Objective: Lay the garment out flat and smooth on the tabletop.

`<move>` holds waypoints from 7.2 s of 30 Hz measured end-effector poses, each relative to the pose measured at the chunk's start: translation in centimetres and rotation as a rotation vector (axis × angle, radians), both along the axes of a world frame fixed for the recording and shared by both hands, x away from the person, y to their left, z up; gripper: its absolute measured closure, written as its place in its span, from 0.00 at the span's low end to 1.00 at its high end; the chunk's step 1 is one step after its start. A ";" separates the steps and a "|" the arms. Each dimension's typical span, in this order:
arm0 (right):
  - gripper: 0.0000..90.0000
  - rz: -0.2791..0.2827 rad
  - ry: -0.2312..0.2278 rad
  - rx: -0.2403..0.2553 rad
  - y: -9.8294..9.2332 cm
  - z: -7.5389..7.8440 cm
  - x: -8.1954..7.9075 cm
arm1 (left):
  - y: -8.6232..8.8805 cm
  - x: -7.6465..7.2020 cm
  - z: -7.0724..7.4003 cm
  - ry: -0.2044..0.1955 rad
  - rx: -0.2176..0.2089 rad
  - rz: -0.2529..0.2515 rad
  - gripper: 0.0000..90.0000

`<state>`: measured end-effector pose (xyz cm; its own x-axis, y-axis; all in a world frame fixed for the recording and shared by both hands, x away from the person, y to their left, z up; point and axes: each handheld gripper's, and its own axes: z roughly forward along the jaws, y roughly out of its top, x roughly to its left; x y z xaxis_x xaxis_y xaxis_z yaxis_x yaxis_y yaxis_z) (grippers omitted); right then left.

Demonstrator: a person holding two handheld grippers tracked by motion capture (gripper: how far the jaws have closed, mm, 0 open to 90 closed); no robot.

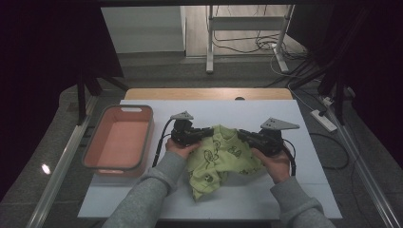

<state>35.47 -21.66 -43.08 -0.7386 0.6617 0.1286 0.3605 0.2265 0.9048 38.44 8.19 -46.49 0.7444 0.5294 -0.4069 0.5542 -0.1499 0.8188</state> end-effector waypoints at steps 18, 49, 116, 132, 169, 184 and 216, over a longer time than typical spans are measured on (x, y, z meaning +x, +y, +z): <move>0.95 -0.020 0.030 0.073 -0.6 0.0 0.2 | 0.6 -1.4 1.4 -0.046 -0.070 -0.019 0.95; 0.95 0.008 -0.078 0.298 -1.5 5.3 -1.2 | 1.7 -4.0 8.4 -0.185 -0.216 -0.069 0.95; 0.95 0.124 -0.342 0.432 -0.4 18.1 -5.6 | 4.3 -7.4 19.9 -0.373 -0.349 -0.112 0.95; 0.95 0.125 -0.363 0.451 -0.3 20.1 -5.3 | 4.3 -7.3 21.8 -0.400 -0.355 -0.105 0.95; 0.95 0.120 -0.352 0.445 0.3 17.5 -7.8 | 4.9 -7.9 19.0 -0.346 -0.378 -0.115 0.95; 0.95 0.050 -0.205 0.410 0.1 11.6 -4.6 | 4.5 -5.3 13.7 -0.231 -0.316 -0.067 0.95; 0.95 -0.096 0.023 0.226 0.9 3.4 3.7 | 3.5 1.3 5.5 -0.026 -0.175 0.032 0.94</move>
